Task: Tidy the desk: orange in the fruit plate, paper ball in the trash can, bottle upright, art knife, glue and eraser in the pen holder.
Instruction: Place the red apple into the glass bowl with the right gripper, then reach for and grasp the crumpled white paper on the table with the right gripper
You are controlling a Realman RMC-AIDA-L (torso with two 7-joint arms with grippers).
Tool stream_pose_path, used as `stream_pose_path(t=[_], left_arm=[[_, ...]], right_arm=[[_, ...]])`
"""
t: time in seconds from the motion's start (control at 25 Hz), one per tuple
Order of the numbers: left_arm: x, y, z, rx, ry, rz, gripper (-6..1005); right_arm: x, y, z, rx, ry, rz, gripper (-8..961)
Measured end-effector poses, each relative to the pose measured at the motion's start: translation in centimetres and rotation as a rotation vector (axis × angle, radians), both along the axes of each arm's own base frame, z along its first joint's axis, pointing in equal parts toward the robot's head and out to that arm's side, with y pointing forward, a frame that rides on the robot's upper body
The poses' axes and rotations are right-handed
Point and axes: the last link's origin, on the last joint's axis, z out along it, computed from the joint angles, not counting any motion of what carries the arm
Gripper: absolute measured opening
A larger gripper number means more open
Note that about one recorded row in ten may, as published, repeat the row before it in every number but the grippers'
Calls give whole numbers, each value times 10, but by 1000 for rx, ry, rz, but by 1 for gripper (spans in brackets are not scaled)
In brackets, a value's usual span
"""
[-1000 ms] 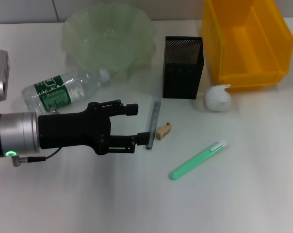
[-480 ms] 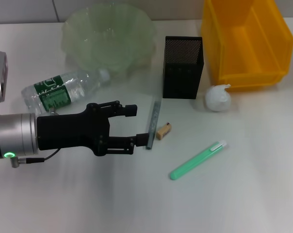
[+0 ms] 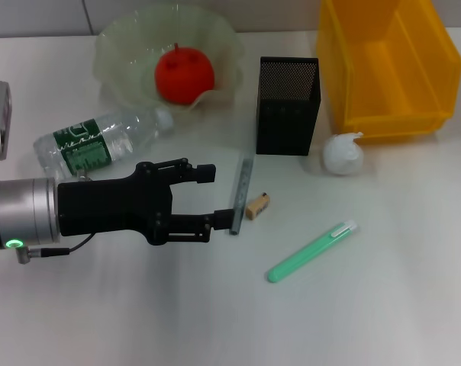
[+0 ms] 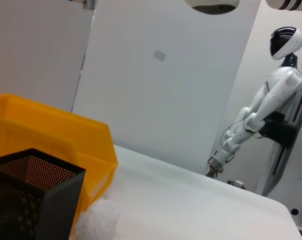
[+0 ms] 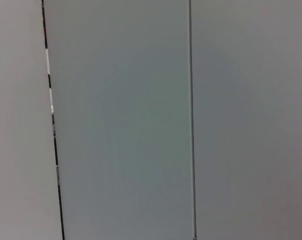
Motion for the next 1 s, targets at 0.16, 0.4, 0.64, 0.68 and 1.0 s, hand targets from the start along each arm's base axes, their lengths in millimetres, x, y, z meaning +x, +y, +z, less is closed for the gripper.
stream_pose_path(t=[0.16,0.4,0.64,0.68,1.0], left_arm=[[0,0,0,-1,-1,1,844],[0,0,0,1,-1,-4,843],[1,2,2,11,2,-17,843],[1,2,3,14,3,-18,843],[2,5,6,20,5,-23,844]], right_arm=[[4,1,1,4,3,-12,668],[19,-10,24,-28,202,-8,676],[62,-60,62,-140,391,132,675],[72,-71,67,-168,400,150,675],[183,-153,96,-383,307,134,675]])
